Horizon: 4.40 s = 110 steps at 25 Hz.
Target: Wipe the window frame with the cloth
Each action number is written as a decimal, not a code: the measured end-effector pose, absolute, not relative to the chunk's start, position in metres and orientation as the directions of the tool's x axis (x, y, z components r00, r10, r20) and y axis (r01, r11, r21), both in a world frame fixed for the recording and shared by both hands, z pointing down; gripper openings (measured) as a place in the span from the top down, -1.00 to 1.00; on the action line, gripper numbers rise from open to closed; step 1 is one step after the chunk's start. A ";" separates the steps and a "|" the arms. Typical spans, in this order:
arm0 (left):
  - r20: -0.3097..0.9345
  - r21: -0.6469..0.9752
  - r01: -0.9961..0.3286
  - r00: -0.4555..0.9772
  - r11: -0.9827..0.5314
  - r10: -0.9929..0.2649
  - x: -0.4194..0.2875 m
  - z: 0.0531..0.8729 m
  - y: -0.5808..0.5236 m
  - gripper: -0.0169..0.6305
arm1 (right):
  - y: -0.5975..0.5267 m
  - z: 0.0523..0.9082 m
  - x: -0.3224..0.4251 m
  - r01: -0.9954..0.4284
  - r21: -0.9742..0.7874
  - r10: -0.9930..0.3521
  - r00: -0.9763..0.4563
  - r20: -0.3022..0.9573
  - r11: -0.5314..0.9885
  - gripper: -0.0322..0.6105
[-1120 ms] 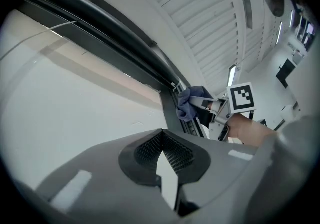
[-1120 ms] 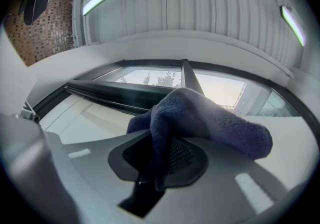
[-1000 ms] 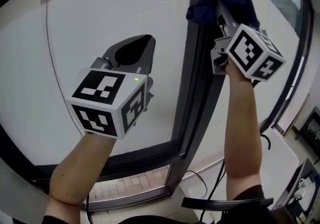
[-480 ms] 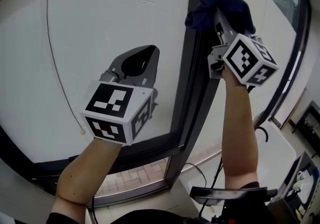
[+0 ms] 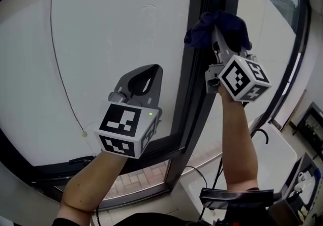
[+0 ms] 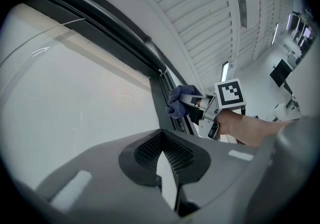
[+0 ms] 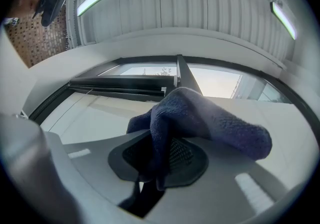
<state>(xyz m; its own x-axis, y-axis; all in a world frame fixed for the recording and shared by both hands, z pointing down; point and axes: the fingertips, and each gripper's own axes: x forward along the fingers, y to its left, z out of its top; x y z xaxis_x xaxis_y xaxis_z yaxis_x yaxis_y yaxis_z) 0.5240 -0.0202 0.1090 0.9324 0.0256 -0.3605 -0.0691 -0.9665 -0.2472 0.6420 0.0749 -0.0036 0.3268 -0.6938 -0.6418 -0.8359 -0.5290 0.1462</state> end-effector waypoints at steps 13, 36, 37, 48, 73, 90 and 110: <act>-0.351 -0.250 -0.035 0.935 -0.968 0.057 0.532 0.141 -0.014 0.97 | 0.074 0.043 0.643 -0.833 0.145 -0.716 0.353 -0.602 -0.533 0.70; -0.232 -0.204 0.014 0.971 -0.979 0.062 0.557 0.231 -0.011 0.97 | 0.076 0.154 0.651 -0.869 0.050 -0.743 0.389 -0.545 -0.492 0.70; -0.219 -0.196 0.015 0.974 -0.981 0.058 0.558 0.238 -0.012 0.97 | 0.077 0.158 0.651 -0.871 0.039 -0.743 0.393 -0.542 -0.489 0.69; -0.126 -0.123 0.027 0.991 -0.992 0.042 0.570 0.299 -0.021 0.97 | 0.079 0.219 0.655 -0.861 -0.011 -0.745 0.446 -0.497 -0.508 0.70; 0.049 -0.068 0.061 0.997 -0.996 0.058 0.578 0.414 -0.012 0.97 | 0.076 0.367 0.664 -0.865 -0.098 -0.807 0.495 -0.321 -0.492 0.69; 0.147 -0.057 0.038 0.989 -0.998 0.029 0.579 0.476 -0.002 0.97 | 0.073 0.469 0.667 -0.861 -0.103 -0.851 0.508 -0.133 -0.498 0.69; 0.224 -0.022 -0.063 0.972 -0.998 -0.067 0.579 0.522 0.007 0.97 | 0.065 0.544 0.665 -0.898 -0.001 -0.894 0.438 0.095 -0.441 0.69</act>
<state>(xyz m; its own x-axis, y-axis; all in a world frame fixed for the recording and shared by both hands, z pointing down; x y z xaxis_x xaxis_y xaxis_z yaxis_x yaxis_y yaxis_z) 0.5795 0.0070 0.5218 0.9723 -0.0668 0.2239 -0.0634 -0.9977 -0.0224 0.6653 0.0650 0.5443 0.4385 -0.8937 0.0953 -0.8977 -0.4406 -0.0009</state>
